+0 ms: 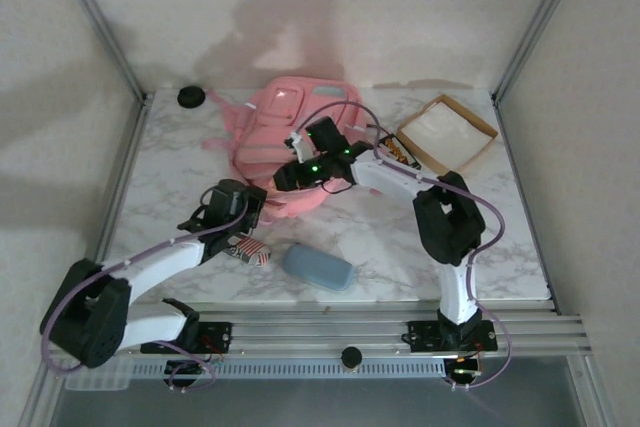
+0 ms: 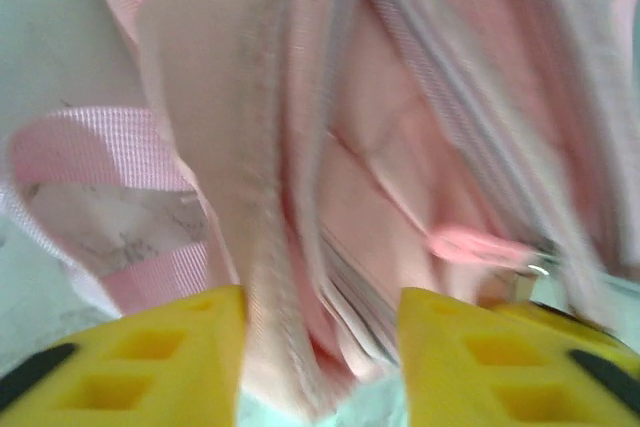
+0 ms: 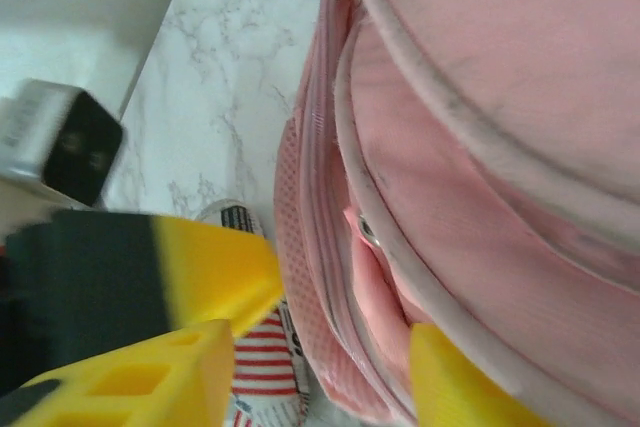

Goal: Pack the student bag
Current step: Unzip the student bag at the center of the table.

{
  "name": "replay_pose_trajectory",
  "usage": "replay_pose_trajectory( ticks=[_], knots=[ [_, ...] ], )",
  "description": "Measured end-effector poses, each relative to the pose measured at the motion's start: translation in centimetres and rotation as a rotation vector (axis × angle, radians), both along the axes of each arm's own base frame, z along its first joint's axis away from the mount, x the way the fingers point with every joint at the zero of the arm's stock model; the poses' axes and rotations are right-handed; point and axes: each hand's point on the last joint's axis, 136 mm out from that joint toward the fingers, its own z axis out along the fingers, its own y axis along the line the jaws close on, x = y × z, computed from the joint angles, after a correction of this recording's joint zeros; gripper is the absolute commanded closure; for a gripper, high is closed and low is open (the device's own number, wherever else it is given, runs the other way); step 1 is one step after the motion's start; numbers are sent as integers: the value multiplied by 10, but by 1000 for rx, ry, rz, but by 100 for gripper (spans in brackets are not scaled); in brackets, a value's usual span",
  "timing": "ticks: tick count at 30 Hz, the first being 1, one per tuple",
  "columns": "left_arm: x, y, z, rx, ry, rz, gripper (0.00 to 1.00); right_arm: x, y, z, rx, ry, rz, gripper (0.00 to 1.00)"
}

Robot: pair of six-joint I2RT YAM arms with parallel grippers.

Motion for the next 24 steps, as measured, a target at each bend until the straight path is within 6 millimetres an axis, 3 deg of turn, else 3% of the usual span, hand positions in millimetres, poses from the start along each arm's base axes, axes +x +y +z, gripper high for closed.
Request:
replay_pose_trajectory(
  ticks=[6,14,19,24],
  knots=[
    [2,5,38,161,-45,-92,51,27,-26,28,47,56,-193,38],
    [27,9,56,536,-117,-291,53,44,-41,19,41,234,-427,32],
    [30,2,50,666,-155,-450,57,50,-43,2,38,306,-516,34],
    [33,-7,32,738,-146,-580,57,61,-44,-17,21,337,-591,51]
  ],
)
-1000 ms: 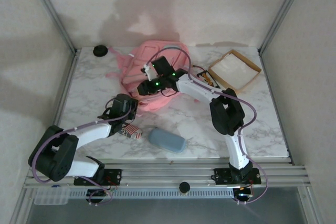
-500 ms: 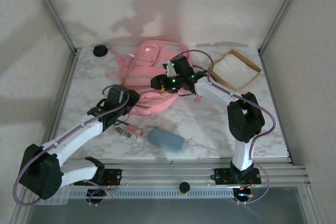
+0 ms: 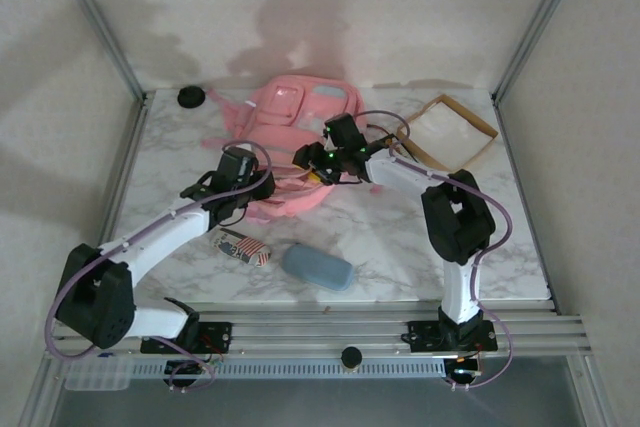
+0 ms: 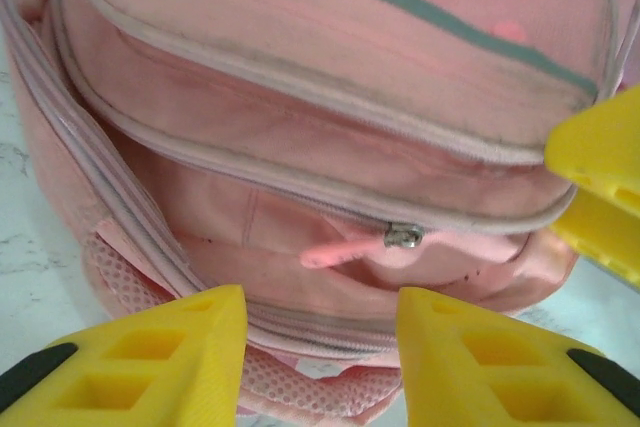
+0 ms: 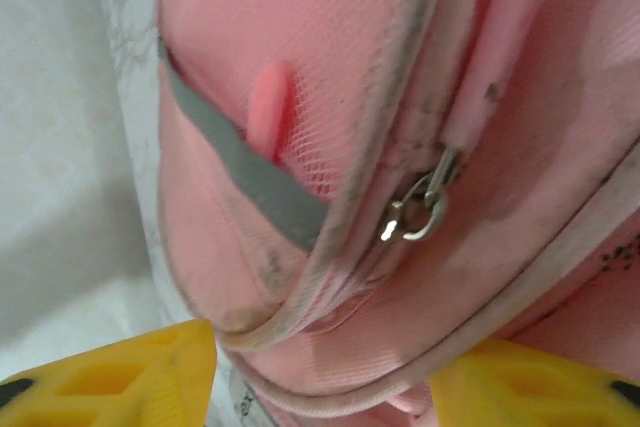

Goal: Pack the student bag
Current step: Unzip the student bag at the center of the table.

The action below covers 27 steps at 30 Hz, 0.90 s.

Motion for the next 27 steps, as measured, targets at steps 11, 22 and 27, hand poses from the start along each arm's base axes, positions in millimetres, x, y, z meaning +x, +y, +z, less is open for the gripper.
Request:
replay_pose_trajectory(
  ticks=[11,22,27],
  knots=[
    [19,4,-14,87,37,-85,55,22,-1,10,15,-72,-83,90],
    [32,8,-12,144,40,-161,55,41,-6,38,38,-132,-86,100],
    [34,-6,-8,125,7,-240,56,48,-15,46,46,-139,-75,100]
  ],
)
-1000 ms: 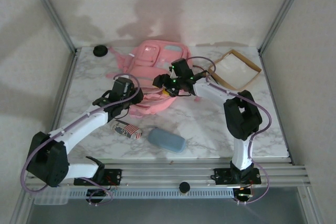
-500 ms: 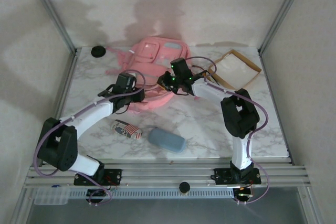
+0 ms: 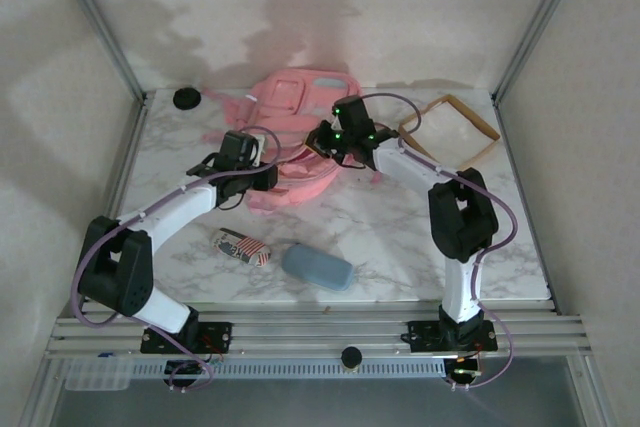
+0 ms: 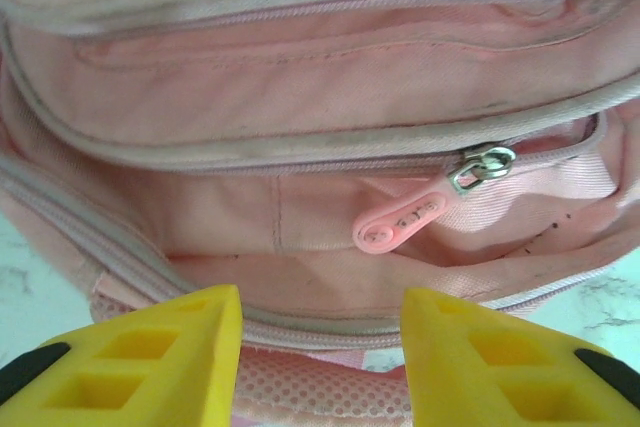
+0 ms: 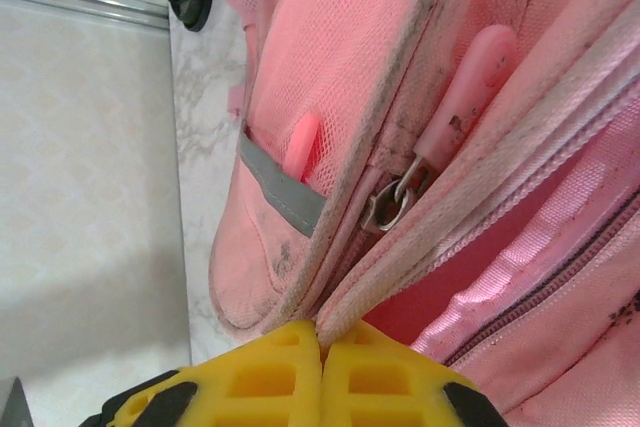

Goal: Pack the student bag
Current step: Unzip the student bag at the center of the table.

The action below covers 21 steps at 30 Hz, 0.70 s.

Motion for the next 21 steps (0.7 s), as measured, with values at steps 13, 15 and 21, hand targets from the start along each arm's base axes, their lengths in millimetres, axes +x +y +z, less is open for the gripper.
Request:
replay_pose_trajectory(
  ticks=[13,15,21],
  knots=[
    [5,-37,2,-44,-62,-206,57,7,-15,8,8,6,5,100],
    [4,-39,-5,-36,-47,-219,59,8,-14,10,11,2,6,100],
    [11,-41,-11,-23,-37,-214,58,8,-14,11,10,-3,10,100]
  ],
)
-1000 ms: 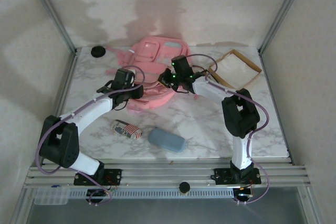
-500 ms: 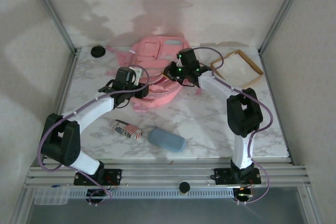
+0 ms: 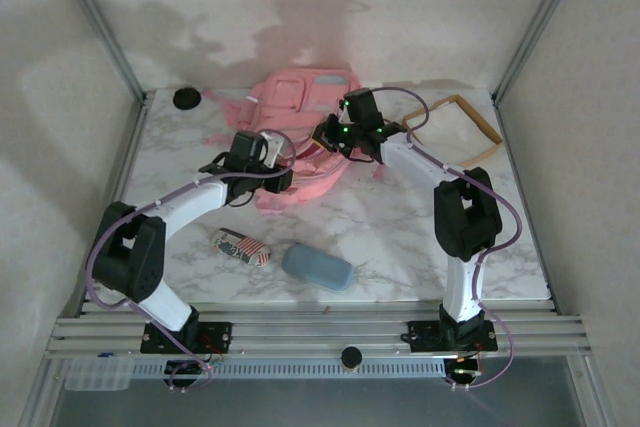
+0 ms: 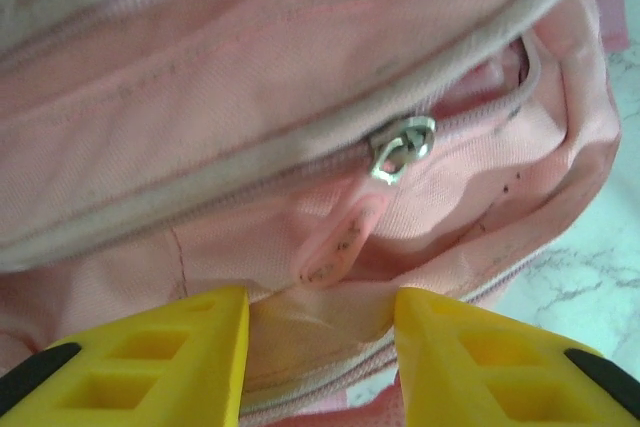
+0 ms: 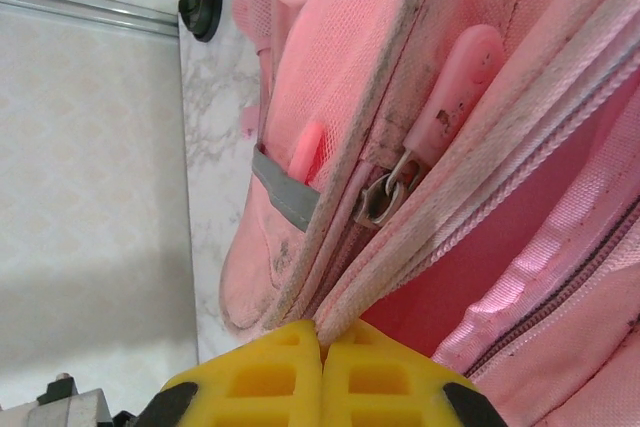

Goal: Pack the student bag
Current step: Unzip the student bag at the center of the table.

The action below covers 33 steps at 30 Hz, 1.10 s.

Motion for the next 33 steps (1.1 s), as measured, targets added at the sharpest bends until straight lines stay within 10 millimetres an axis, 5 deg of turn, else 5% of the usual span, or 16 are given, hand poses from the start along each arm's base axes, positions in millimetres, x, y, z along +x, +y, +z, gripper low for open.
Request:
replay_pose_trajectory(
  ticks=[5,21,33],
  knots=[
    [16,-5,6,-4,-18,7,62,1,0,1,2,-4,0,100],
    [16,-18,7,4,-3,-27,100,6,-5,2,3,-16,-8,100],
    [4,1,19,11,3,64,100,5,-14,6,0,-32,8,100]
  ],
)
